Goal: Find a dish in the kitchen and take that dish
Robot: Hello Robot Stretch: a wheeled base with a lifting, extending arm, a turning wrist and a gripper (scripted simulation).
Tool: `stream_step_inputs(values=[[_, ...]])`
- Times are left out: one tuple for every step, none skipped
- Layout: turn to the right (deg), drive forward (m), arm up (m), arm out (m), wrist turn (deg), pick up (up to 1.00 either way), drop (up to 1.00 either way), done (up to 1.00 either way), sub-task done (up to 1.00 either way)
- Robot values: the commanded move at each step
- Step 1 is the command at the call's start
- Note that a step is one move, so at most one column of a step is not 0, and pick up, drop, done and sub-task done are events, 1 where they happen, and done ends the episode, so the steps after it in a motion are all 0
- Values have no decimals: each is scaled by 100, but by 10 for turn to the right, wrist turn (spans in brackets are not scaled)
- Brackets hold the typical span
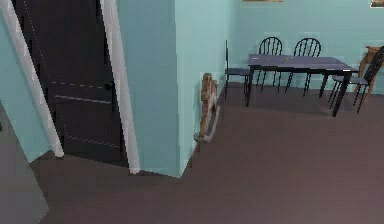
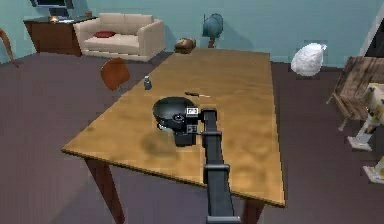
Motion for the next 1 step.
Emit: stream_step_inputs(values=[[0,0,0,0,0,0,0,100,0]])
